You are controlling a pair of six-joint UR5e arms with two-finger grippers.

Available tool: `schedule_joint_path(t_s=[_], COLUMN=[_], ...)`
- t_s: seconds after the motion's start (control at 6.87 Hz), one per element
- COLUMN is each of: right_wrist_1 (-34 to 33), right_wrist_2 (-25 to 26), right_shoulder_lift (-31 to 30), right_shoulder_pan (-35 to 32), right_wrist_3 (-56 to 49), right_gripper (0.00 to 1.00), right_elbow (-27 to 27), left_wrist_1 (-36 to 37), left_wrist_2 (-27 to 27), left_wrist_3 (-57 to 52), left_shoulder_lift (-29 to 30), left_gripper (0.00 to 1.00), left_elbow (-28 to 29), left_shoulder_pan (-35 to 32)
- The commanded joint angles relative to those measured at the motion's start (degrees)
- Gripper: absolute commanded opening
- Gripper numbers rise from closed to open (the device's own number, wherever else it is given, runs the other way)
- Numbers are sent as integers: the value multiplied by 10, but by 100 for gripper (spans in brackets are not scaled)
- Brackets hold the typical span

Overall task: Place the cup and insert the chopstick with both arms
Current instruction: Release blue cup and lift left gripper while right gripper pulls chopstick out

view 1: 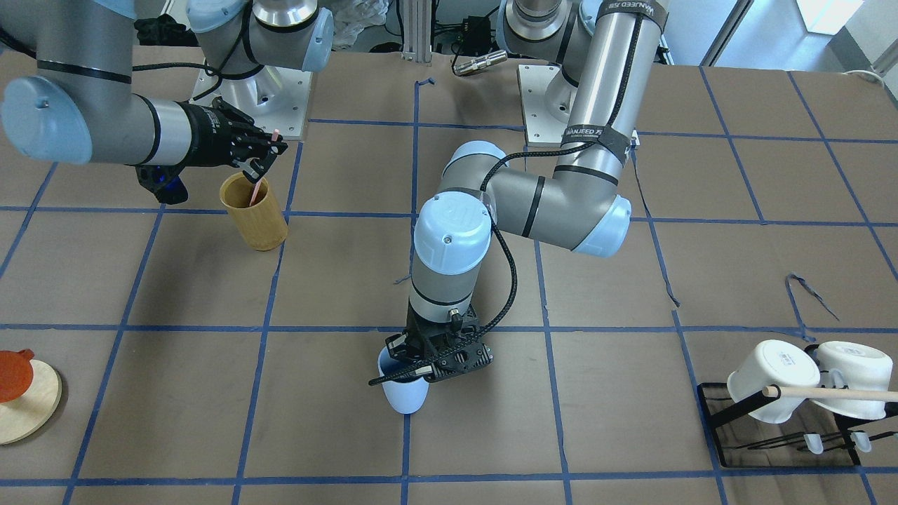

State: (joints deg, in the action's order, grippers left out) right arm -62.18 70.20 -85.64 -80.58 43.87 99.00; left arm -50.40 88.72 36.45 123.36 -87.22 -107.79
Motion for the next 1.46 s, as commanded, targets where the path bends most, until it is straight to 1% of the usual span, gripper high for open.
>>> schedule_joint_path(t_s=[0.0,0.15,0.44,0.58,0.73,0.87,1.02,1.17,1.31], right_wrist_1=[33,56,84,83,83,83,81,76,73], right_wrist_2=[2,-1,-6,-10,-51,-84,-119,-165,-234], right_shoulder_lift=[0,-1,0,1,3,5,6,6,14], right_shoulder_pan=[2,2,0,0,-1,-3,-3,-3,-3], right_wrist_3=[3,3,3,4,9,10,10,10,22], right_gripper=[6,6,6,6,6,4,4,4,3], right_elbow=[-47,-70,-113,-122,-130,-139,-142,-147,-149], left_wrist_1=[-1,-3,-11,-12,-25,-28,-88,-175,-264], left_wrist_2=[0,-6,-13,-13,-14,-14,-24,-22,-16], left_wrist_3=[-5,-10,-23,-24,-39,-61,-146,-242,-328], left_shoulder_lift=[-3,-18,-28,-31,-38,-65,-103,-149,-194], left_gripper=[64,100,100,100,100,100,100,100,100], left_elbow=[1,2,17,17,17,18,17,23,34], left_shoulder_pan=[-1,1,7,9,23,40,73,115,158])
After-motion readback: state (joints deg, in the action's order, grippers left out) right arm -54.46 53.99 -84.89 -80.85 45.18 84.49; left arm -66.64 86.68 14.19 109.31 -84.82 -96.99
